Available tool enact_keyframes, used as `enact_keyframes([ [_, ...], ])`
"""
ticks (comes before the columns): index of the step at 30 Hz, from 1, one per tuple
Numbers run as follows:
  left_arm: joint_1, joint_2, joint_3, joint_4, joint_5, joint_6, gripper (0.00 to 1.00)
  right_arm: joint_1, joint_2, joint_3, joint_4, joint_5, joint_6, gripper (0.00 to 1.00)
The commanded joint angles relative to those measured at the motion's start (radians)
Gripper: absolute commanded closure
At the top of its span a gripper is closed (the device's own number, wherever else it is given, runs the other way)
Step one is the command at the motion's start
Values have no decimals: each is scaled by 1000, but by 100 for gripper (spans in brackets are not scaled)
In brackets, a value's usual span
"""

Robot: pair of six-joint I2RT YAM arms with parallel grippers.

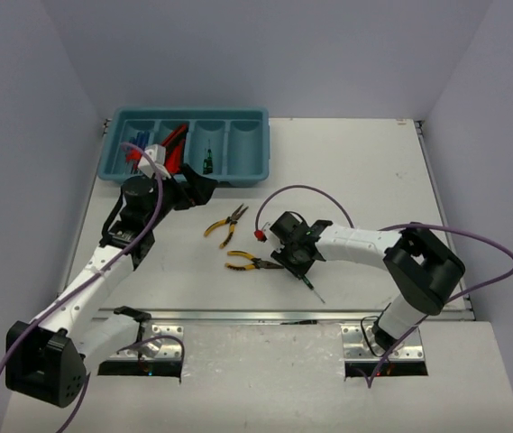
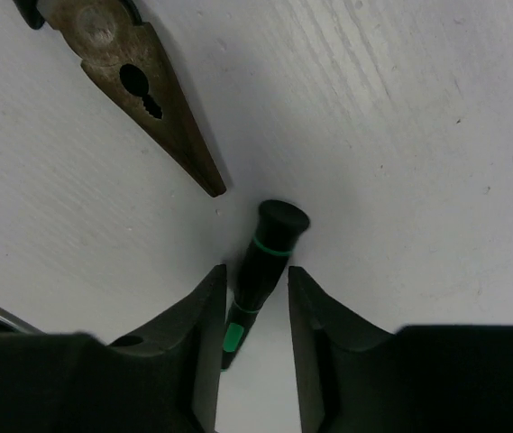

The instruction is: Sort the tools into containers

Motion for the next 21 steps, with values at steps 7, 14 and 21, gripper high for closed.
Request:
enact_keyframes([
  [7,-6,-87,-38,27,30,-11,0,9,-36,-17,47,70,34,90],
  [14,-6,-88,-131,199,237,-65,0,-21,-191,-27,90,95,142,100],
  [21,-63,-18,-296,734,470,-167,0,-157,-507,-91,304,-108,376,100],
])
